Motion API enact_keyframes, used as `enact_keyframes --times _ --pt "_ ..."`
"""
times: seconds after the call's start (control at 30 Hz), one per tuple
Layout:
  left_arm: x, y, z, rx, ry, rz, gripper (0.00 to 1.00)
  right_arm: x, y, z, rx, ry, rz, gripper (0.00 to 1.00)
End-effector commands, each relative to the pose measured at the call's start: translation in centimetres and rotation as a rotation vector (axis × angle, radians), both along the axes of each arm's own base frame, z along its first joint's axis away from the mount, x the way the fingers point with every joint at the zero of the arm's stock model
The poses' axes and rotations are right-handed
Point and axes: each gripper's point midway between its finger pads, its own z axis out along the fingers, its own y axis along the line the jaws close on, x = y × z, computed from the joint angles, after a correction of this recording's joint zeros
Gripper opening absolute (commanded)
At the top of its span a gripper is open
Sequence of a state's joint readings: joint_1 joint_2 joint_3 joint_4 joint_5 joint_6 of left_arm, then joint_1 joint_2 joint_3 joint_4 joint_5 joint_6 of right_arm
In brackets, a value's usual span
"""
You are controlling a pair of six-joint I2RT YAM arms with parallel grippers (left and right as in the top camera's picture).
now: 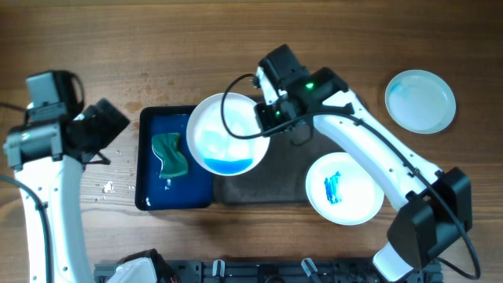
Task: Clean dirty plates on tray and stack at the side
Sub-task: 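Lift the cleaned plate with the right gripper and swing it left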
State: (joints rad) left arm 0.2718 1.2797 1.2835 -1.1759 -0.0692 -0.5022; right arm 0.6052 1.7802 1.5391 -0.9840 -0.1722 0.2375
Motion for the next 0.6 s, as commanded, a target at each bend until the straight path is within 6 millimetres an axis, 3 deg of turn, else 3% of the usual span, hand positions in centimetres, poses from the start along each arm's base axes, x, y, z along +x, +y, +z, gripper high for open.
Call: enact_keyframes --times 0.0,0.13,0.3,0.43,0.57 --pt "-1.0 1.3 0.3 -0.072 -0.018 0.08 1.0 1.4 2.7 2.6 0.043 -0.105 0.024 0.04" --pt "-1.6 1.8 0.1 -0.101 -0.014 0.115 1.0 2.1 5.4 3.0 0.034 -0.168 0.044 0.05" --pt "-1.9 1.8 0.0 -0.105 -0.002 0.118 1.0 2.2 8.0 2.0 -0.014 -0.228 0.079 0.05" --pt "-1.9 1.8 0.0 -0.105 -0.002 0.118 1.0 2.3 9.2 1.4 -0.081 -0.281 0.105 0.05" --pt "-1.9 1.9 0.0 -0.101 -0.001 0.12 1.0 2.7 9.4 2.3 -0.138 -0.359 0.099 0.05"
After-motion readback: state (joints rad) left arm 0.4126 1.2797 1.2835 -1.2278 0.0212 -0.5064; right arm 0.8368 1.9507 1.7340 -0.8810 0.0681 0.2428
